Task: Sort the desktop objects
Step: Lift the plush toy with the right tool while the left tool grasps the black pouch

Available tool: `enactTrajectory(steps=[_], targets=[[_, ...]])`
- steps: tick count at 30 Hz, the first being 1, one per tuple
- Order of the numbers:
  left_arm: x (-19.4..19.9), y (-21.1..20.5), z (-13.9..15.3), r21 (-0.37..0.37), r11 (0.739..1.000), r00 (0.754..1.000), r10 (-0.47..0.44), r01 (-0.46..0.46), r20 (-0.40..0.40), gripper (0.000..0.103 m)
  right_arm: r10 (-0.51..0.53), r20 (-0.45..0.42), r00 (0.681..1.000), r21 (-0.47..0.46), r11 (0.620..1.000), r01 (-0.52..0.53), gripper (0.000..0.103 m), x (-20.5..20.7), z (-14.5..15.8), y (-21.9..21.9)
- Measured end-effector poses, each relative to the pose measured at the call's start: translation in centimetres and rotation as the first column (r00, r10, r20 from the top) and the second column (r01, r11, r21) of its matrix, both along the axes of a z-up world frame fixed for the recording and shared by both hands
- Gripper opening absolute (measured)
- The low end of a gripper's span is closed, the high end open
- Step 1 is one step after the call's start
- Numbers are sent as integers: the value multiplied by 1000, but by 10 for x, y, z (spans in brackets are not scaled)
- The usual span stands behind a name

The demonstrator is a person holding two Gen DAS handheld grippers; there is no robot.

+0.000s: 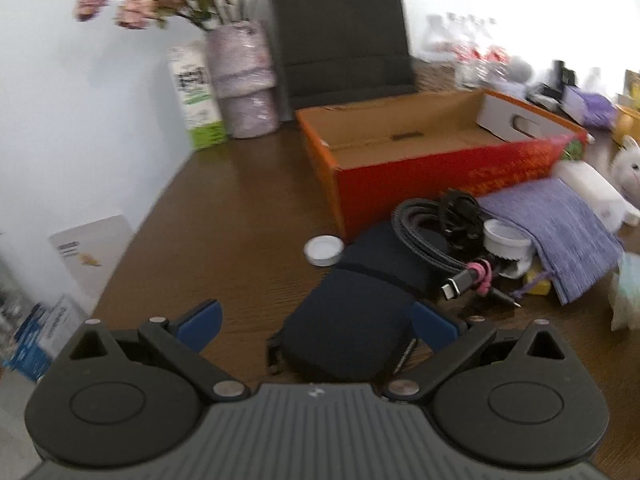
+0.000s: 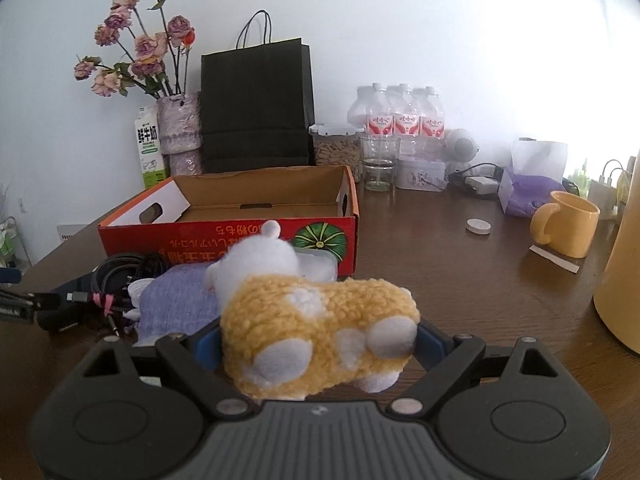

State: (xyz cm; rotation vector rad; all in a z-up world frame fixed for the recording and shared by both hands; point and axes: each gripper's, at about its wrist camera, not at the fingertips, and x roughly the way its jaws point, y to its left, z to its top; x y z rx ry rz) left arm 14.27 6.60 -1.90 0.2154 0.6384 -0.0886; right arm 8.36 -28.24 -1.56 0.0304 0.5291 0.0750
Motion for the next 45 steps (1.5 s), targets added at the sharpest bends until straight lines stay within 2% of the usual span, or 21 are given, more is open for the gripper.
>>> enactTrajectory(steps=[9,13,19,24,32,40,45], targets=[[25,-6,-17,-34,995,995,-93,91,-43,103,-66,-15,998,9,998,66,92,10,-2,12],[28,-7,-21,-73,991,991,-118,113,-63,90,-75,-17,997,1,997,75,92,12,-3,19],[16,-6,-19,-77,992,994,-106,103,-29,74,-58,-25,998,4,998,58,92,17,-4,24],[2,-6,-17,-82,996,999,-41,40,-13,69,-51,-24,998,11,999,51,92,22,-6,28],[-20,-8,-13,-96,987,992,123,-126,-27,71,-53,-19,998,9,999,53,92,27,-6,33],[-5,-14,-10,-46,993,994,108,-108,-9,85,-57,-17,998,2,998,57,92,31,-5,36],[10,-14,-13,-47,995,995,87,-89,-52,86,-53,-18,998,3,999,53,92,33,-5,36]])
